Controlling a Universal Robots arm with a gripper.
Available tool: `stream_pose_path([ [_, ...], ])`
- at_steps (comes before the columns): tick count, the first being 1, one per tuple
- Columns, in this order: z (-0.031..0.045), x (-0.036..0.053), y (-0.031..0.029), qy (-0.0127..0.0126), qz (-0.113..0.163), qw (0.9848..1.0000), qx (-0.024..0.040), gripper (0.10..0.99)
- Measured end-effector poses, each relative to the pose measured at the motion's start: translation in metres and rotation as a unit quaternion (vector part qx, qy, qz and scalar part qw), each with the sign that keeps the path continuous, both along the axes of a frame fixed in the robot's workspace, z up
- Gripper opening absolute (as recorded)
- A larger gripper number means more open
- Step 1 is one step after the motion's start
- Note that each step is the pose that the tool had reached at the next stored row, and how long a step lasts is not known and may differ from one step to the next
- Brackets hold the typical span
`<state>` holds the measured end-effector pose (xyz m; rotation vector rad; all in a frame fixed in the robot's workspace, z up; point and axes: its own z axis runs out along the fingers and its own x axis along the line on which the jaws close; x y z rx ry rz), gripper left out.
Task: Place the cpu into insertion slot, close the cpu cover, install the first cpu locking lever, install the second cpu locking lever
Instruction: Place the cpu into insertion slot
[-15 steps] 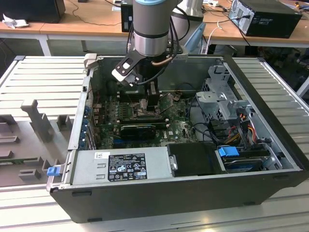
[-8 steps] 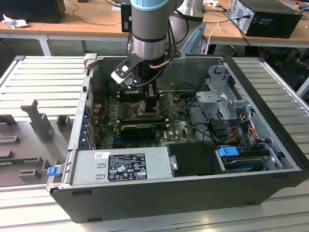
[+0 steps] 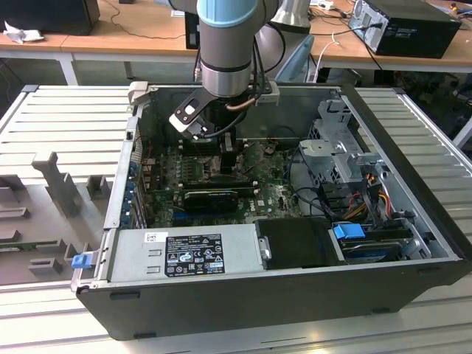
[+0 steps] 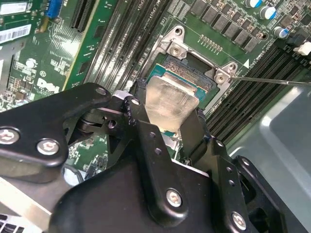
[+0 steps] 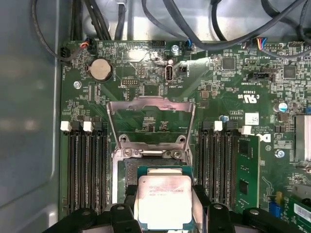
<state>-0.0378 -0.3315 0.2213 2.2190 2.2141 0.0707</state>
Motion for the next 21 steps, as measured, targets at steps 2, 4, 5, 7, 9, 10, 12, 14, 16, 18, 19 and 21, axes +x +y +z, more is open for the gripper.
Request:
stream_pose_path([
  [2, -0.0025, -0.0002, 0.0012, 0.0, 0.0, 1.0, 0.0, 0.525],
  [4, -0.0037, -0.0004, 0.0029, 0.0, 0.0, 1.0, 0.0, 0.525],
  [5, -0.0044, -0.0004, 0.0036, 0.0, 0.0, 1.0, 0.0, 0.525],
  [7, -0.0074, -0.0009, 0.0067, -0.0001, 0.0, 1.0, 0.0001, 0.525],
  [9, -0.0086, -0.0015, 0.0071, 0.0, 0.0, 1.0, 0.0, 0.525],
  [10, -0.0099, -0.0024, 0.0076, 0.0, 0.0, 1.0, 0.0, 0.525],
  [12, -0.0124, -0.0024, 0.008, 0.0, -0.001, 1.0, 0.0, 0.525],
  [14, -0.0144, -0.0024, 0.0081, 0.0, -0.005, 1.0, 0.0, 0.525],
  [16, -0.0155, -0.0025, 0.0081, 0.0, -0.005, 1.0, 0.0003, 0.525],
  [18, -0.0169, -0.0025, 0.0081, 0.0, -0.006, 1.0, 0.0008, 0.525],
  [19, -0.0174, -0.0025, 0.0081, 0.0, -0.006, 1.0, 0.001, 0.525],
  [21, -0.018, -0.0025, 0.008, 0.0, -0.006, 1.0, 0.0011, 0.525],
])
